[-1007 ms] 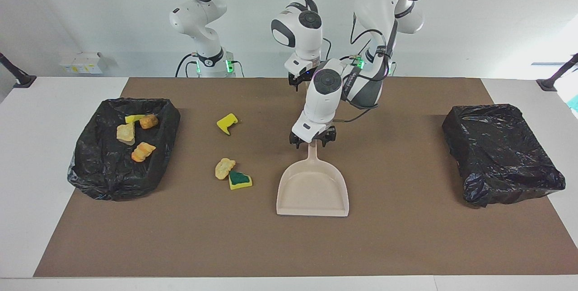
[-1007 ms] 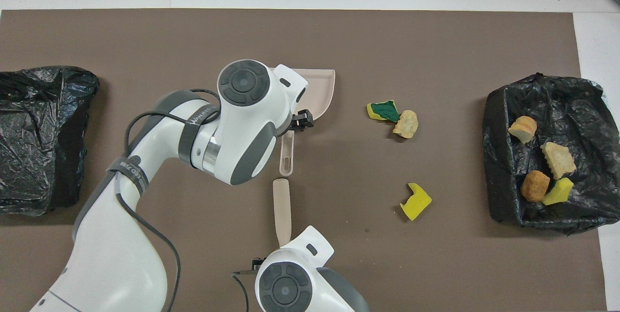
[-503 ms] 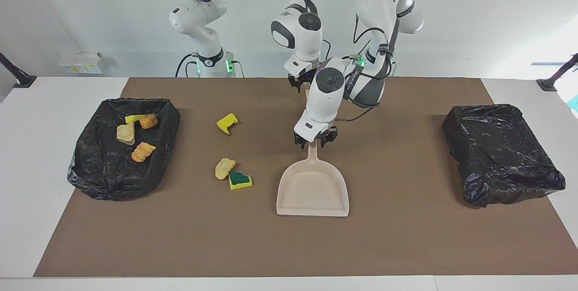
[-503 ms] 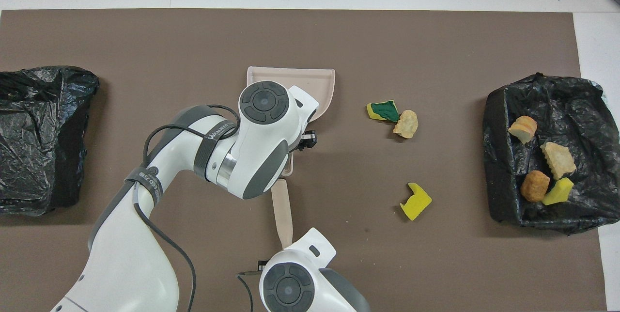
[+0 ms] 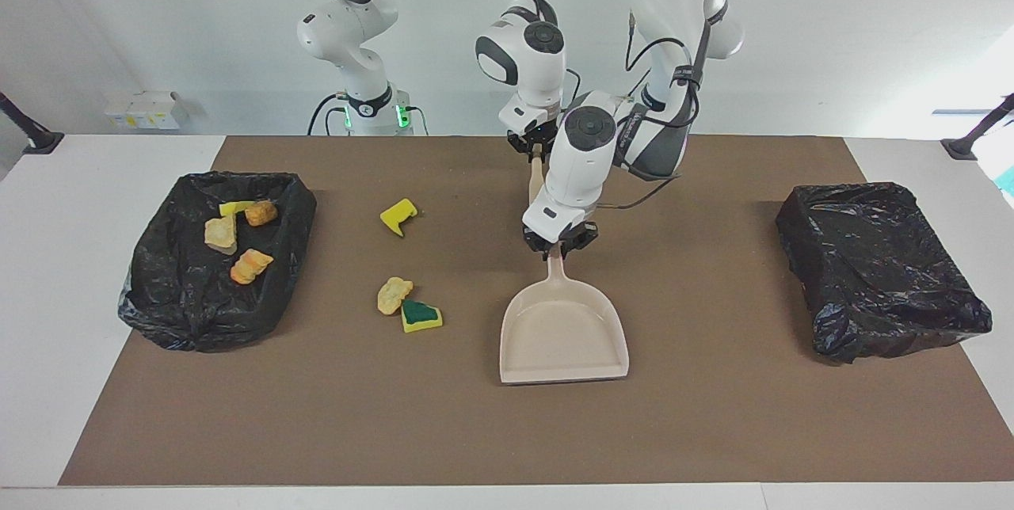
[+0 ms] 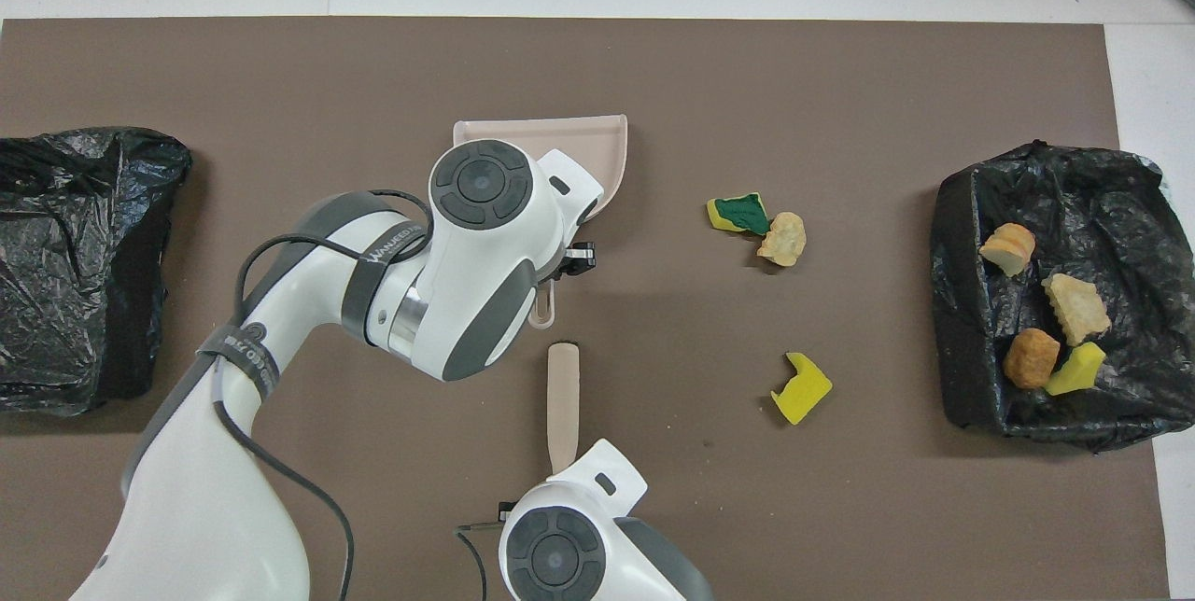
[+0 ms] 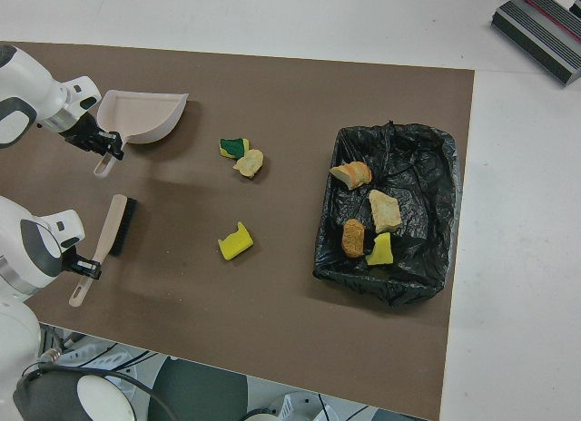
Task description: Sweep and dump trash in bin
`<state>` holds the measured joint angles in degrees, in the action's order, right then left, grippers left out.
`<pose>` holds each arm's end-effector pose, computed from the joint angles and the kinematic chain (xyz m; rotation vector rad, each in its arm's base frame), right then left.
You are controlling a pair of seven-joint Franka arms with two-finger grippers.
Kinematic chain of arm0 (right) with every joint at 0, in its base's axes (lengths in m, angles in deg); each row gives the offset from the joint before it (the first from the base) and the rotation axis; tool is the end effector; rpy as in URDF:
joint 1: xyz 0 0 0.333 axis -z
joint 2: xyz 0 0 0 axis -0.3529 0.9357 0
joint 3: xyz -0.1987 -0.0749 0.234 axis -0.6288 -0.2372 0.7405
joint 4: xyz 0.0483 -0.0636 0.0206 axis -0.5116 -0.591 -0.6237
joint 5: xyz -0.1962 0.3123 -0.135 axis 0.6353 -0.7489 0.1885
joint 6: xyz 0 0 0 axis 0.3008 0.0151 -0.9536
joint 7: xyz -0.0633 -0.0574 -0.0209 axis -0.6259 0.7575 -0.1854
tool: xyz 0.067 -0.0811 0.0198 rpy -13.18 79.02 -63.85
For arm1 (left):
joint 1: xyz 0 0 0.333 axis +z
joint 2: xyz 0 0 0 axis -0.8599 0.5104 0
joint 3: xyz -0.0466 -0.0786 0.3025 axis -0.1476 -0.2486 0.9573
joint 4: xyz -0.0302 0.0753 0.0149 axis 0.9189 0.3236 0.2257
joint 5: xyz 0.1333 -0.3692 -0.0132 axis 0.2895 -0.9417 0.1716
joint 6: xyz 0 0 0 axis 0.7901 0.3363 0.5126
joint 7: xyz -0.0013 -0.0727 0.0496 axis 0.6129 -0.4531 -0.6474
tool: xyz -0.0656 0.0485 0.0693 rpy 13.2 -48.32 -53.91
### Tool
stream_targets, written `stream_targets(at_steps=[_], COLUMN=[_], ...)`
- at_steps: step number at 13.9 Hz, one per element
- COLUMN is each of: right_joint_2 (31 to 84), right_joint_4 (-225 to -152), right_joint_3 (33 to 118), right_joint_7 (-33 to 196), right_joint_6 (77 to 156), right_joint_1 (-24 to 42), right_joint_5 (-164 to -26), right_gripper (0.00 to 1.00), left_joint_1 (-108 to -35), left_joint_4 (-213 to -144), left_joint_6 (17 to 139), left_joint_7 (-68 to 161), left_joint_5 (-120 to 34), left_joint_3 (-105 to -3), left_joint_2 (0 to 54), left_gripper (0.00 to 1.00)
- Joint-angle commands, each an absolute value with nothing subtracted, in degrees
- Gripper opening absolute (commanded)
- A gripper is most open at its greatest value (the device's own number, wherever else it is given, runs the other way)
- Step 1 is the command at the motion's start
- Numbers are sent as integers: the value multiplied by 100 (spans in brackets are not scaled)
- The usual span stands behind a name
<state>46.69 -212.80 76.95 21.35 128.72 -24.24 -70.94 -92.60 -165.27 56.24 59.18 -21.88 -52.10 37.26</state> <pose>0.3119 0.4295 0.3360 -3.1118 0.0733 0.1629 0.5421 -0.3701 0.3957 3.0837 -0.1056 -0.0476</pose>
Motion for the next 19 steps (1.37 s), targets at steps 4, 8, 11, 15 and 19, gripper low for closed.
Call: stream_targets(at_steps=[4,8,11,15,19], right_joint_2=[3978,3625,3616,3607,3161], right_joint_4=[-21255,-21019,-20885,-20956,-21823], right_joint_3=[7648,7622,7613,7640,7631], right_joint_7=[2058,2111,1936,1092,1380], right_joint_6=[11811,10625,9858,9357,9590], right_joint_1=[-2084,-1407,-958,-370,281], right_joint_5=[-7232,-7223,-7118,-7126,-7109], right_gripper=[0,0,0,0,0], left_joint_1=[-8429,-7743,-7487,-7320,-7416], left_joint_4=[-16637,-16637,-16637,-16716,-18187], left_joint_6=[4617,3835,3622,3613,4470], left_joint_7=[3173,893,-522,-1658,-1907], left_joint_5=[-1978,-1978,-1917,-1426,-1118], left_joint_3=[-5202,-5202,-5193,-5193,-5202], left_joint_2=[2746,2357,2348,2296,1473], left_gripper=[0,0,0,0,0])
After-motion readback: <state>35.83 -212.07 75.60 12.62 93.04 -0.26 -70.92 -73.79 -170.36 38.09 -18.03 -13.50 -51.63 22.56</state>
